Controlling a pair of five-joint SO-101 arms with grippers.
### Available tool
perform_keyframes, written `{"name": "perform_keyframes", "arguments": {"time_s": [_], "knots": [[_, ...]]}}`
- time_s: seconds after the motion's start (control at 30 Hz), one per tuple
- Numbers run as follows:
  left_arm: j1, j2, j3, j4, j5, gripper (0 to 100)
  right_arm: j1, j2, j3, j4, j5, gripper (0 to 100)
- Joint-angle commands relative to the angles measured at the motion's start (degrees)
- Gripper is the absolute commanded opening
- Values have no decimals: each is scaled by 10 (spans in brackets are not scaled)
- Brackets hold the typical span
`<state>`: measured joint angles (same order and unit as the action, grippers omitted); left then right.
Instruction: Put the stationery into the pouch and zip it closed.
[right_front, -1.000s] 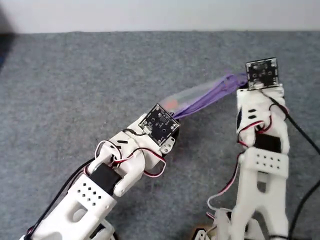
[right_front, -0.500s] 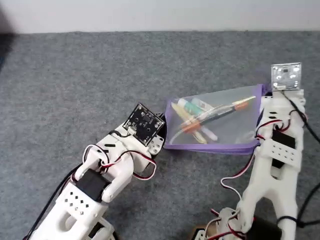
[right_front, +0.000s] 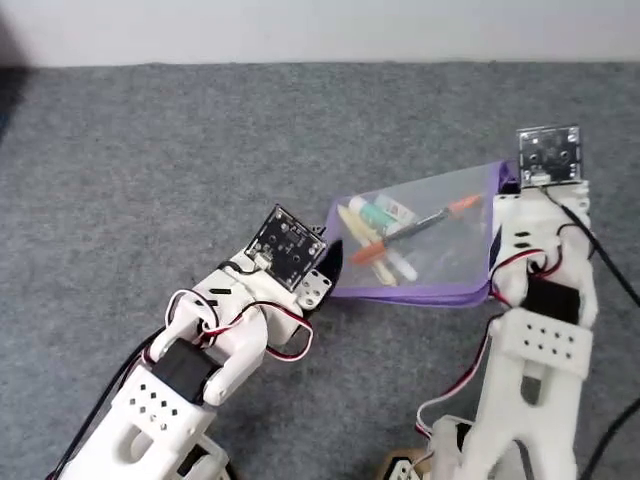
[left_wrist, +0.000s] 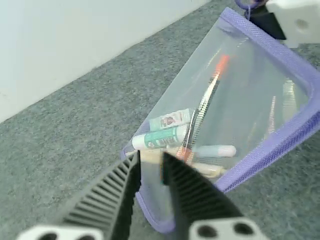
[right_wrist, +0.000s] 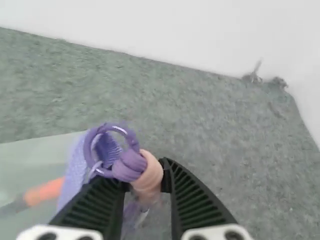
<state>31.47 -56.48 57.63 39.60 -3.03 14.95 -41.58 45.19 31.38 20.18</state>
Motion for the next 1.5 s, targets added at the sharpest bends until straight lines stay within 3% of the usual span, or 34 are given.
{"name": "perform_keyframes", "arguments": {"time_s": [0.0, 0.33, 0.67, 0.97, 1.2, 1.37, 1.47], "knots": [[0, -11, -49, 41, 51, 171, -30, -69, -29, 66, -11, 7], [57, -14, -101, 93, 63, 199, -162, -204, -33, 110, -12, 7], [129, -14, -175, 169, 90, 201, -170, -216, -40, 110, -11, 7], [135, -10, -153, 128, 90, 199, -185, -217, -66, 125, -12, 7], [84, -10, -102, 68, 86, 198, -217, -217, -108, 185, -35, 7], [84, -10, -100, 69, 69, 122, -215, -217, -111, 189, -50, 7], [82, -11, -103, 70, 36, 20, -199, -211, -108, 186, -48, 7]]}}
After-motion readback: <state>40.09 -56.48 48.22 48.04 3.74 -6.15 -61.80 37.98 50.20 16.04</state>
